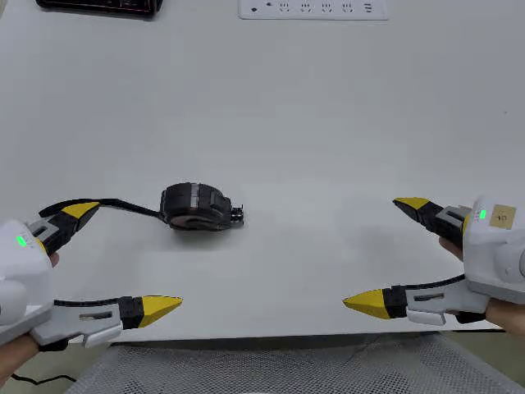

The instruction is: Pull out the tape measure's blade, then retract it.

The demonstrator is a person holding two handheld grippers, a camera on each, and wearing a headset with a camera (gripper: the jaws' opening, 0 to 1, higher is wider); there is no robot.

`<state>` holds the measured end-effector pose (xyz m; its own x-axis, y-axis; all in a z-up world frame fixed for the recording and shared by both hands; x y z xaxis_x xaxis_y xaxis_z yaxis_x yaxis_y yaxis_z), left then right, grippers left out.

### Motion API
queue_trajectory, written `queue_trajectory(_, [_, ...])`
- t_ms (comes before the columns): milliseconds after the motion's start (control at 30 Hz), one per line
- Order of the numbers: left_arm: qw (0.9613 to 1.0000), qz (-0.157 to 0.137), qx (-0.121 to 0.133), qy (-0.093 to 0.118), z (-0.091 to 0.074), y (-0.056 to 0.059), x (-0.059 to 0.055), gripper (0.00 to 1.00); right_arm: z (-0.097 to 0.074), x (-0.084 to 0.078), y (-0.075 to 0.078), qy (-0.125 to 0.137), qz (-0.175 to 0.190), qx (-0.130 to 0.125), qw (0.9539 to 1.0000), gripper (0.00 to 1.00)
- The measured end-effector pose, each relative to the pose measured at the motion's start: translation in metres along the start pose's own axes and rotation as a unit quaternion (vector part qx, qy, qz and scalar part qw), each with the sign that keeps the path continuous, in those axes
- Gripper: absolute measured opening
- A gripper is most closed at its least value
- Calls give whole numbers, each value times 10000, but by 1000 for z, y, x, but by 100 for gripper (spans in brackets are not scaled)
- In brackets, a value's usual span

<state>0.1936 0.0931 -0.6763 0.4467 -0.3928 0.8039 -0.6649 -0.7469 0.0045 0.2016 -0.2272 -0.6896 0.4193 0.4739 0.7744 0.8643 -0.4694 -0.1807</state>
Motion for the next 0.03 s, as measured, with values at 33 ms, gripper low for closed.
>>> queue_trajectory(33, [10000,-34,-15,-5,0,0,0,99,0,0,0,-6,-4,0,10000,98])
Point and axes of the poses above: the centre of the closed fingertips' face, and the gripper's own axes: z roughly forward along the fingers, y roughly to its right, x roughly out of its top, the point moved 5 cm from there along -z, roughly backward along the fingers, and after that the axes turned 4 degrees about x, right-handed, at the moved point
